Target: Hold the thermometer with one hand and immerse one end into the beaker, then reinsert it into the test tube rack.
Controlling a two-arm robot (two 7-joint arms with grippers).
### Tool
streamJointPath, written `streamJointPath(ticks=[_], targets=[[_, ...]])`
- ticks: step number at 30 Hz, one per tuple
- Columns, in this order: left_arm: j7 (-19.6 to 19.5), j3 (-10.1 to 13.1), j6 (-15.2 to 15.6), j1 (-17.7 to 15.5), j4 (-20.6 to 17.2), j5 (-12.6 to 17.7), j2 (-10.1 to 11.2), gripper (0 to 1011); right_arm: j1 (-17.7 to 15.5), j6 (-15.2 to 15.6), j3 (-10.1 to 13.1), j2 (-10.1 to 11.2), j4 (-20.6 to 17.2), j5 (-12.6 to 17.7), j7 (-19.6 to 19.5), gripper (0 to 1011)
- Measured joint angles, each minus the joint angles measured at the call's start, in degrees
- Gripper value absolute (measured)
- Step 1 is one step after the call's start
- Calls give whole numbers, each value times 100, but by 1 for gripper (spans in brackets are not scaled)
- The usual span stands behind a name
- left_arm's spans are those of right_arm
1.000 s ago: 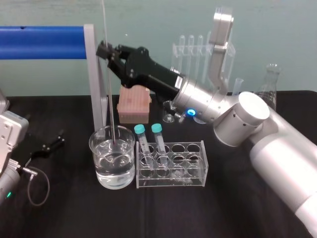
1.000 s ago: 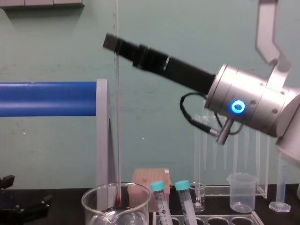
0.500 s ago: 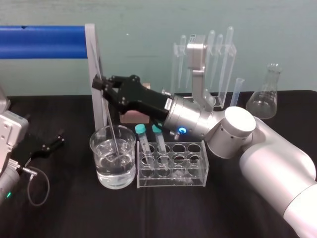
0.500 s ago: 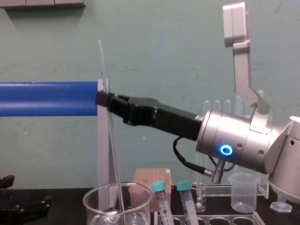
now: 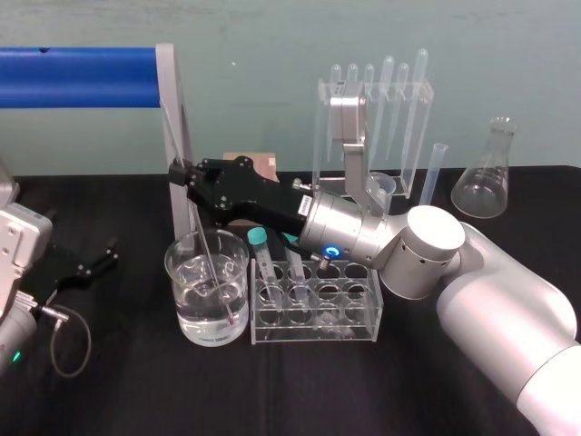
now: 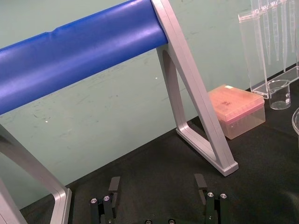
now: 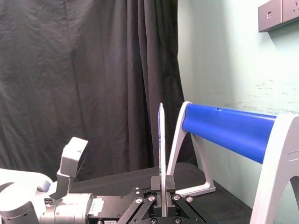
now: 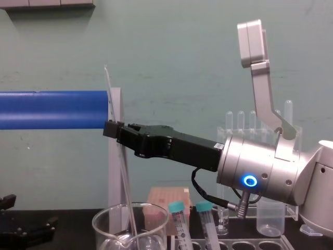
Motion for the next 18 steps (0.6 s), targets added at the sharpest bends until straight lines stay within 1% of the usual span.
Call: streamJointPath(ticks=[18], targets=[[0, 0, 0, 0, 0, 0, 0, 1008, -47, -1, 141, -52, -20, -33, -39, 55]])
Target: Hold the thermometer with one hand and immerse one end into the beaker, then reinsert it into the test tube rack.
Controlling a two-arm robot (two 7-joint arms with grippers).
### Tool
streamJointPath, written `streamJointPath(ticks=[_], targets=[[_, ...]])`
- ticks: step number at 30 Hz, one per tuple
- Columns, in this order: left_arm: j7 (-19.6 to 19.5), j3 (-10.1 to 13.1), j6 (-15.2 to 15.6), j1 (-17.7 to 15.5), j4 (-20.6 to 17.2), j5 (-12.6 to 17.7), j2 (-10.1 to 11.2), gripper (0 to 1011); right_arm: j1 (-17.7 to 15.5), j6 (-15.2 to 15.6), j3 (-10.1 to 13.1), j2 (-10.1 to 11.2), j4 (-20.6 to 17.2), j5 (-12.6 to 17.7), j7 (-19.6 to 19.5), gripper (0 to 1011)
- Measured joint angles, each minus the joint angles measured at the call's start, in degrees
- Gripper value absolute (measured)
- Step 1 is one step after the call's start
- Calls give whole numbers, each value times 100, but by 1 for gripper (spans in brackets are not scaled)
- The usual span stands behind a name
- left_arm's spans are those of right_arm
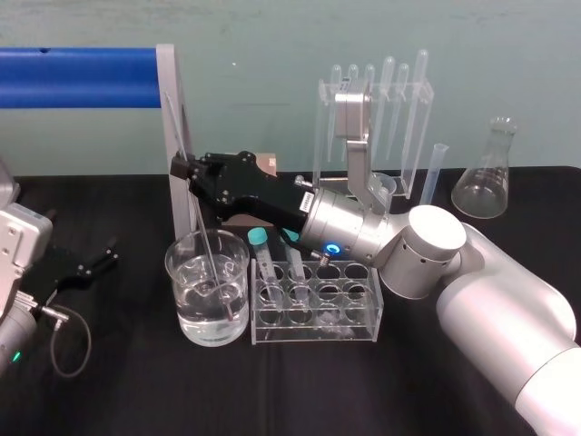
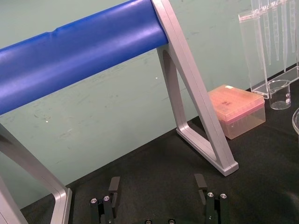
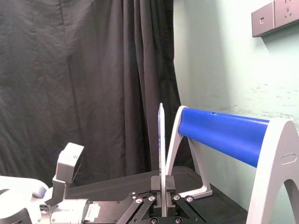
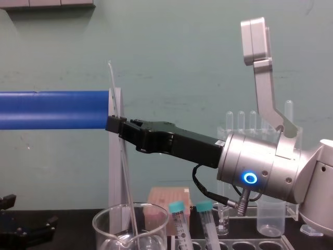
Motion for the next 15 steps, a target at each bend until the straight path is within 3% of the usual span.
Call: streamJointPath(ticks=[15], targets=[[0, 0, 0, 0, 0, 0, 0, 1008, -21, 55, 7, 30, -108, -23, -22, 55]])
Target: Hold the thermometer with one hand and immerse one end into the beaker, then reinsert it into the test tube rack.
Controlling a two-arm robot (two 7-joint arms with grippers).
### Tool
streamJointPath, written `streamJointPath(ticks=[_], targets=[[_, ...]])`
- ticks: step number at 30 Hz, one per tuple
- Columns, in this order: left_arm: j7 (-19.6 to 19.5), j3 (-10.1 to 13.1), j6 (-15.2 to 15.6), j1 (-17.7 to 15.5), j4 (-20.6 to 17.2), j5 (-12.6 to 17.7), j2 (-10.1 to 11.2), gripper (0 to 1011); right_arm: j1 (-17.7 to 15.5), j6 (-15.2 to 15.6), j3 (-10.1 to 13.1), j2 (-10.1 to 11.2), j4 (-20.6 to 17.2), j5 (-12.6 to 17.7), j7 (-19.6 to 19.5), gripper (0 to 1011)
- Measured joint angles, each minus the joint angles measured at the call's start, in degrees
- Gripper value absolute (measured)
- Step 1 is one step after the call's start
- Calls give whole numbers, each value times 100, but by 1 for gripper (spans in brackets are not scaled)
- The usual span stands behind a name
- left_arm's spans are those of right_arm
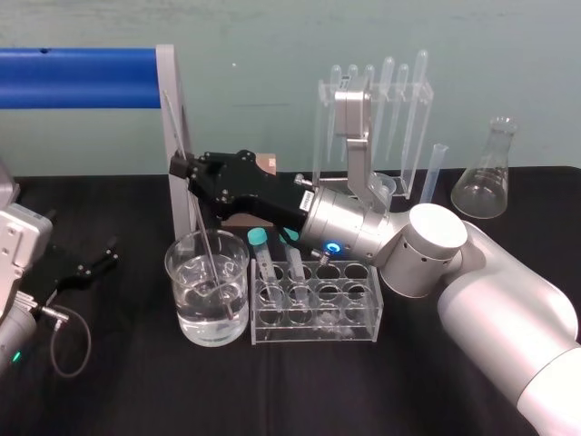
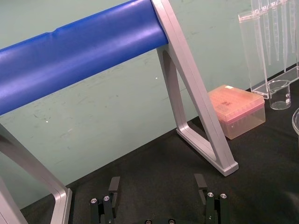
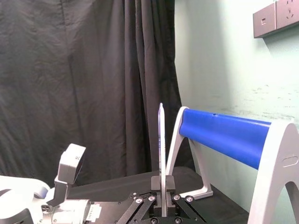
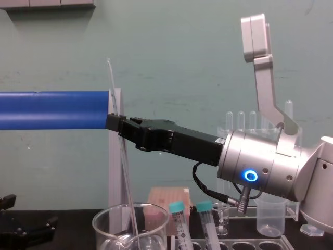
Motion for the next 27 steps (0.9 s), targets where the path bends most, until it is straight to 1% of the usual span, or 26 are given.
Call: streamJointPath(ticks=[27], targets=[[0, 0, 0, 0, 0, 0, 0, 1008, -82, 71, -48, 68, -183, -34, -72, 55]])
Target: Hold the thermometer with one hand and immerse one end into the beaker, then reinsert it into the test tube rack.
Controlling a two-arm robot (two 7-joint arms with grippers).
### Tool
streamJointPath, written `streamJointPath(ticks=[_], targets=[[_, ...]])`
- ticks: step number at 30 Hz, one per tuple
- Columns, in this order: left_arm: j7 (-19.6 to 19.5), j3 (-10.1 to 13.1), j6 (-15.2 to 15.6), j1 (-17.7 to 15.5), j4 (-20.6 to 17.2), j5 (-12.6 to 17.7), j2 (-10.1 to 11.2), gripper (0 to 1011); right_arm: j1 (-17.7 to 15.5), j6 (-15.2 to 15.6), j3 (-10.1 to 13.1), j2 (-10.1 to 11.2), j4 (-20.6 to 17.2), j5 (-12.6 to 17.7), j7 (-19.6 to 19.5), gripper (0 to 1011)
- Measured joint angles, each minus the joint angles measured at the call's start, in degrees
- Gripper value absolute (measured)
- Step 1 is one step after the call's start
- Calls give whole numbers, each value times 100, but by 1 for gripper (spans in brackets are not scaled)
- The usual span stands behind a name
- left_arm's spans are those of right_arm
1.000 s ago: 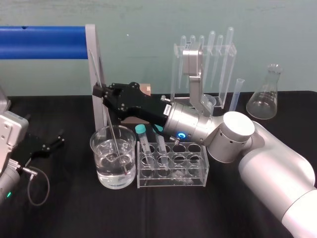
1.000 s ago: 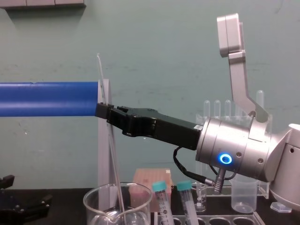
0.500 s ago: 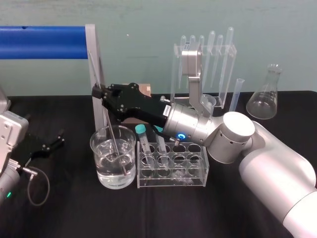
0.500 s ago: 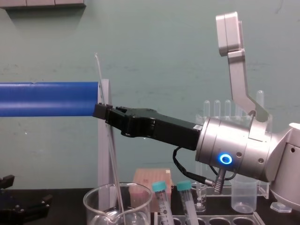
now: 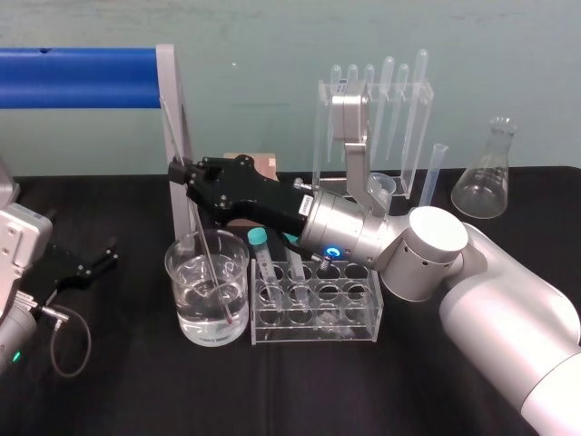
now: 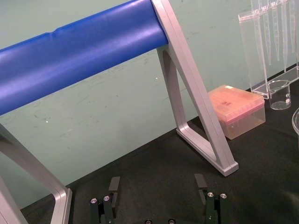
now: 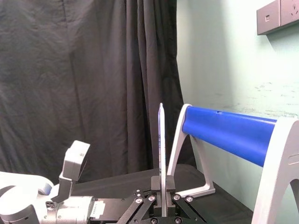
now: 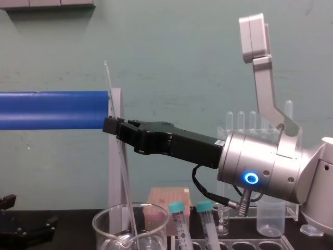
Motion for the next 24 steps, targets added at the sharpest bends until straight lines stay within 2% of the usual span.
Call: streamJointPath(ticks=[24], targets=[[0, 0, 0, 0, 0, 0, 0, 1008, 16, 48, -14, 3, 25, 8, -21, 56]])
